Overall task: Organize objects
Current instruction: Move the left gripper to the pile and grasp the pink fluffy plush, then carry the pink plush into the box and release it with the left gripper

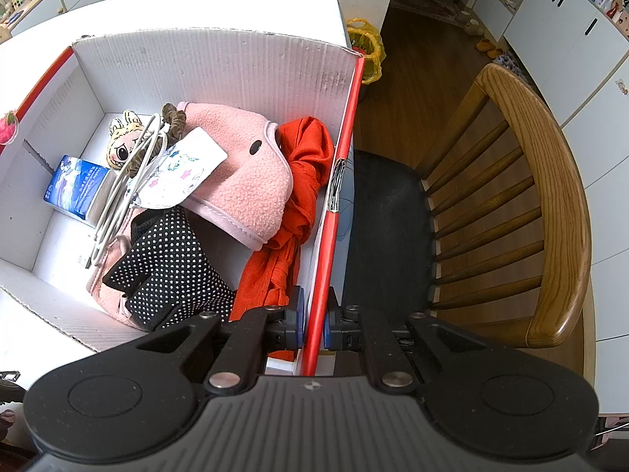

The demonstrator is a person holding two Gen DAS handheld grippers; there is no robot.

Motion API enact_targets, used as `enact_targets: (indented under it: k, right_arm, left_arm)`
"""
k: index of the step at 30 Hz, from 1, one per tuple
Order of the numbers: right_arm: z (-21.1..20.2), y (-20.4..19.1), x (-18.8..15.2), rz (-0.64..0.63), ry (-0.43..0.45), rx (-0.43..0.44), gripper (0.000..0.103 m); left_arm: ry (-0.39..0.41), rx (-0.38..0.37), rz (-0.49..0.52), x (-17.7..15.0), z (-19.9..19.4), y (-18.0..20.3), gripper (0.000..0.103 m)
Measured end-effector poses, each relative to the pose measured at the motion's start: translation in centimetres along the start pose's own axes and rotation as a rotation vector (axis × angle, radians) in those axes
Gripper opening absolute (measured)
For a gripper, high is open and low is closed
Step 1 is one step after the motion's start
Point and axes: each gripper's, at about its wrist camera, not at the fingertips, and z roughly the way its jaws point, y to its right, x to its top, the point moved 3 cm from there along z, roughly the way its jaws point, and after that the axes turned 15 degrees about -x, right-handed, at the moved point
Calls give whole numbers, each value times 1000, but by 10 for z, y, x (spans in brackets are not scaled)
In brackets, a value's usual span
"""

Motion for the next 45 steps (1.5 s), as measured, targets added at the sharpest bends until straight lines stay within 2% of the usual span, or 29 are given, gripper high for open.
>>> enact_targets:
  k: [6,15,21,29,33,45]
  right_arm:
    - [0,1,-1,-2,0,-2,9]
    - [0,2,-2,-4,-1,-2,9]
    - [0,3,-2,-4,-2,0,9]
    - [1,8,-5,-4,-2,0,9]
    - [2,10,-6,-1,-5,4,9]
    - [0,10,-6,0,-5,6,9]
  left_arm:
    - [4,0,-6,2,-5,1,71]
    - [45,-20,25,23,-54,22,71]
    - [80,-65,42,37,-82,45,71]
    - [141,-166,138,52,-106,98,72]
    - [131,-217,186,54,-99,124,72]
    - [45,-289,283,47,-50,179,72]
